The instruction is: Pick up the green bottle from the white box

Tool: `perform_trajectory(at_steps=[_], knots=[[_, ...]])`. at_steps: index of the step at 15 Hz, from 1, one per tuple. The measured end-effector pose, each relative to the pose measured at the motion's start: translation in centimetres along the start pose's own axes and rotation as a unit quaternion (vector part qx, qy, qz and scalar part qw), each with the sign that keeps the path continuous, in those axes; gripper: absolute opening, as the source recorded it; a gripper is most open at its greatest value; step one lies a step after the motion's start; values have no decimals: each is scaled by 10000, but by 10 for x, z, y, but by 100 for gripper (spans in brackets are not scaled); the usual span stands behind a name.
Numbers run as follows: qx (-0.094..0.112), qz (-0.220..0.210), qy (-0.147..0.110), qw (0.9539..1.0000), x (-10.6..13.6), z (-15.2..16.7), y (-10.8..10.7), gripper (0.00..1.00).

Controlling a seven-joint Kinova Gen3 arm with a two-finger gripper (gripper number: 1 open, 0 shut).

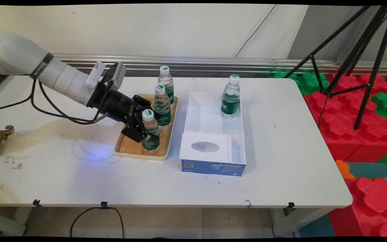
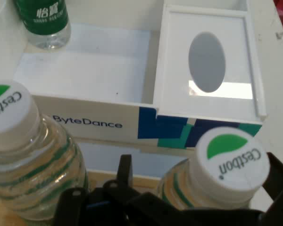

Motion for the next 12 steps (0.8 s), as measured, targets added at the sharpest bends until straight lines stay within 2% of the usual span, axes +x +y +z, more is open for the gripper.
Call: perform_trajectory(at_steps=[6,12], knots=[[38,-122,65,9999,14,-28,3,100],[275,-298,44,9992,63,-80,9,100]])
